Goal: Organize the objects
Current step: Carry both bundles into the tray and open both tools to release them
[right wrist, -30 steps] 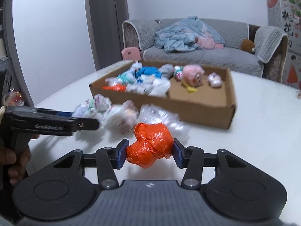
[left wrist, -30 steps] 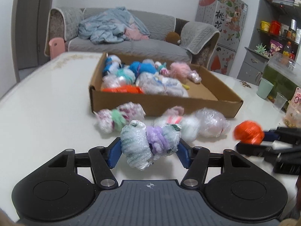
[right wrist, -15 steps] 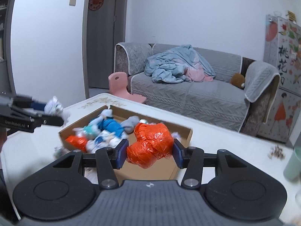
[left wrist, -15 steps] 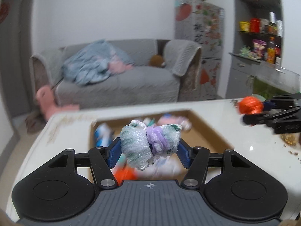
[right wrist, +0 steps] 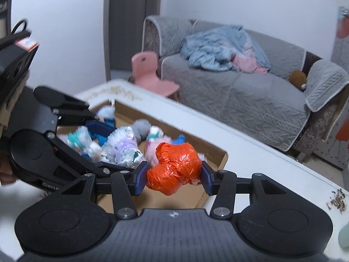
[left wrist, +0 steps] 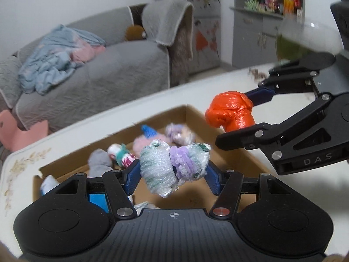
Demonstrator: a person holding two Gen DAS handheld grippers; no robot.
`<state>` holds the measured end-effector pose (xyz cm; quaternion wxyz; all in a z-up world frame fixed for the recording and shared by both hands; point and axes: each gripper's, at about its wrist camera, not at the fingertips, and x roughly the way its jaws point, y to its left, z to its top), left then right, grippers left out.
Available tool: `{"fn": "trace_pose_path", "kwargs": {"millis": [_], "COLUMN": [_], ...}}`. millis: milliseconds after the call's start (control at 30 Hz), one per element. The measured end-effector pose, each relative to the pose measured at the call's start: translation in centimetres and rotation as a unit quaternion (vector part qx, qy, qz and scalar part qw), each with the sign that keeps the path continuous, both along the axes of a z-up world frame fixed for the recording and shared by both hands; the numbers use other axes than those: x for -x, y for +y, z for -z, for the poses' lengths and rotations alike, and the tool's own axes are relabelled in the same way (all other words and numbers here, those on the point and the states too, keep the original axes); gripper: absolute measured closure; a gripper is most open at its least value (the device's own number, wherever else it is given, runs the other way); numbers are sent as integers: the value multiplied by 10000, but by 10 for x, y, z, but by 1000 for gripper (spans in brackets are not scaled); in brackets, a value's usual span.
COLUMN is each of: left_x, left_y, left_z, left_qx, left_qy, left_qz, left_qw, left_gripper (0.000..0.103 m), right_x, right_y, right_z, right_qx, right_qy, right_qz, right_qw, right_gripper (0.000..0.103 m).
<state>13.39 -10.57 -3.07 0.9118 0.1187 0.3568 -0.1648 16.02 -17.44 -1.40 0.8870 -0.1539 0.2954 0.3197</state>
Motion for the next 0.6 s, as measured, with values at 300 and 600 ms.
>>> {"fn": "trace_pose_path", "kwargs": {"millis": [300,600], "left_x": [-22,-43], "left_y": [4,15], "left_z": [29,45], "left_qx": [-328,-355], "left_qy": [413,584], "left_qz": [386,147], "left_qw": [9979,9976], "left_gripper": [36,36], "right_x": [-26,-52], "right_y": [12,23], "right_z": [24,44], "right_qx": [593,1056], "right_qy": [286,411], "right_qz": [-511,-804], "right_qw": [9965,9903], "right_gripper": [57,57]}}
